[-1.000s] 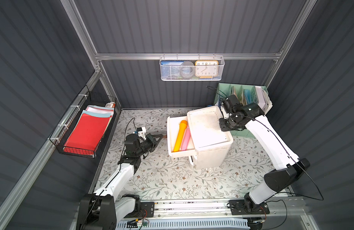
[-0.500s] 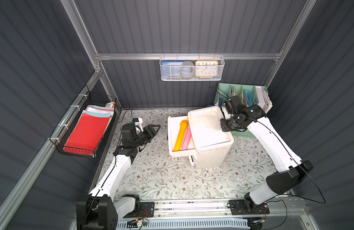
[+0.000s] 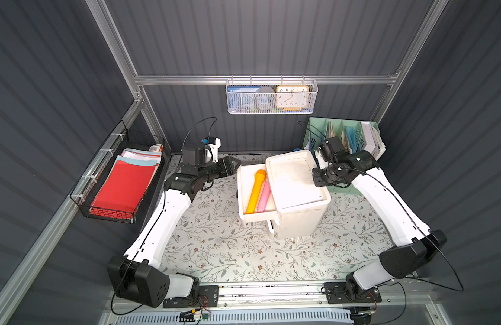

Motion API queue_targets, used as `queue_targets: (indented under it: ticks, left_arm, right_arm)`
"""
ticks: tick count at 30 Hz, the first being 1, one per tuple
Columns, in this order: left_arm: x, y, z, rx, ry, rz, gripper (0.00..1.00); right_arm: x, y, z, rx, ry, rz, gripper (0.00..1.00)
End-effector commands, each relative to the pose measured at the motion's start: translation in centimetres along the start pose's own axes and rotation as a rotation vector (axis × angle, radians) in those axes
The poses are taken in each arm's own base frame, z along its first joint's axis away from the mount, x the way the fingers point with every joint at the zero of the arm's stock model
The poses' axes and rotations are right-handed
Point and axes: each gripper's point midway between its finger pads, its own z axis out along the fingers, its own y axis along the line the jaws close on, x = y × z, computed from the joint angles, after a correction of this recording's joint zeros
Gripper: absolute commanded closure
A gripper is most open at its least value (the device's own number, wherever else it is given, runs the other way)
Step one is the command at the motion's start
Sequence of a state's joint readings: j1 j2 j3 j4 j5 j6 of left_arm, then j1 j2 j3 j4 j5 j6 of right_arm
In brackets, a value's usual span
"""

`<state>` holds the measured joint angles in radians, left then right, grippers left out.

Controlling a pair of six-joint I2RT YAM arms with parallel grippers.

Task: Take the microphone out of the drawer
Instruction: Open the drawer in the storage box, then pick up the microphone from the drawer.

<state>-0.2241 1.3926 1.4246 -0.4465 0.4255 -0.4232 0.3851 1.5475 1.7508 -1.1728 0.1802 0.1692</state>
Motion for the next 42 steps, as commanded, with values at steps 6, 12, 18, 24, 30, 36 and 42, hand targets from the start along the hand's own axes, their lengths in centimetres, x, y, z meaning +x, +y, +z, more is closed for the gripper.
queue_targets:
  ticks: [6, 12, 18, 24, 30, 36, 42]
  left_arm:
    - [3.8, 0.0, 2.7, -0.157, 0.214, 0.161, 0.43]
    - [5.7, -1.0, 4.1, -0.219, 0.316, 0.249, 0.43]
    - [7.8, -0.8, 6.0, -0.282, 0.409, 0.307, 0.46]
    - [9.6, -0.1, 7.7, -0.328, 0.468, 0.350, 0.46]
    - [10.5, 0.9, 8.6, -0.386, 0.495, 0.381, 0.46]
    - [11.7, 1.2, 9.6, -0.401, 0.525, 0.398, 0.45]
    - [13.1, 1.5, 10.6, -0.412, 0.571, 0.403, 0.44]
  right_arm:
    - [0.0, -1.2, 0.6, 0.043, -0.023, 0.063, 0.88]
    - [0.3, -1.2, 0.7, 0.037, -0.014, 0.054, 0.88]
    - [0.4, -1.1, 0.7, 0.031, -0.013, 0.052, 0.88]
    - [0.3, -1.0, 0.7, 0.024, -0.015, 0.052, 0.88]
    - [0.5, -0.9, 0.9, 0.023, -0.010, 0.051, 0.88]
    - [0.6, -0.9, 1.1, 0.022, -0.008, 0.050, 0.88]
    - [0.6, -1.0, 1.1, 0.027, -0.010, 0.048, 0.88]
